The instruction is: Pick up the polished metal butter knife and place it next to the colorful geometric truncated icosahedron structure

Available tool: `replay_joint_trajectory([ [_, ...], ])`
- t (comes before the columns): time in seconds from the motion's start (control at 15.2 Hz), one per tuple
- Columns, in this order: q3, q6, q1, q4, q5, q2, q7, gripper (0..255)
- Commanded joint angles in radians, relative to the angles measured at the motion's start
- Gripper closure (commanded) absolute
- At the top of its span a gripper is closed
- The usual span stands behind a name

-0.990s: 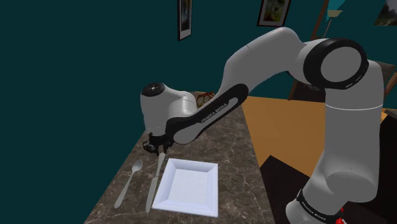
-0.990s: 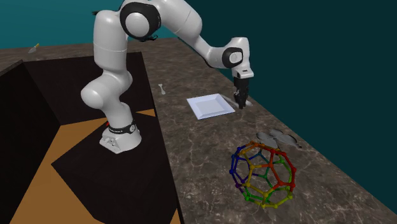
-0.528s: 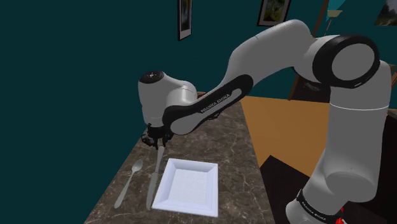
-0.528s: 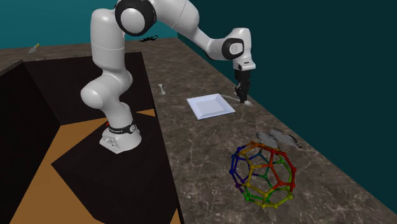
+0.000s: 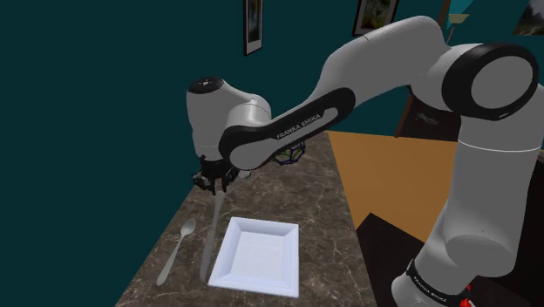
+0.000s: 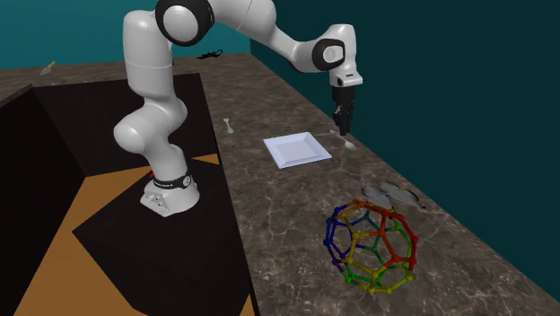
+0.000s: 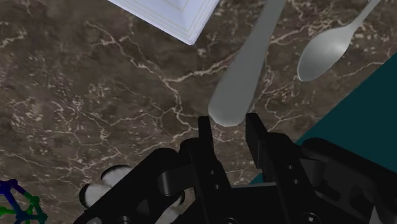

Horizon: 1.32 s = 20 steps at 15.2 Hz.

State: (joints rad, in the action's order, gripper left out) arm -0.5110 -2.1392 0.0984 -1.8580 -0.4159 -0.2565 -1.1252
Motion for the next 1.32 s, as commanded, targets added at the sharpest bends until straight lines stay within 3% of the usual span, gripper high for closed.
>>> replay_joint_trajectory([
  [0.0, -0.003, 0.022, -0.004, 0.013, 0.012, 0.012, 0.014, 255],
  [0.59, -0.012, 0.1, -0.006, 0.073, 0.043, 0.04, 0.047, 255],
  [0.66, -0.012, 0.1, -0.006, 0.073, 0.043, 0.04, 0.047, 0],
  [1.25, -0.002, 0.117, 0.115, 0.011, 0.091, -0.043, -0.576, 0],
])
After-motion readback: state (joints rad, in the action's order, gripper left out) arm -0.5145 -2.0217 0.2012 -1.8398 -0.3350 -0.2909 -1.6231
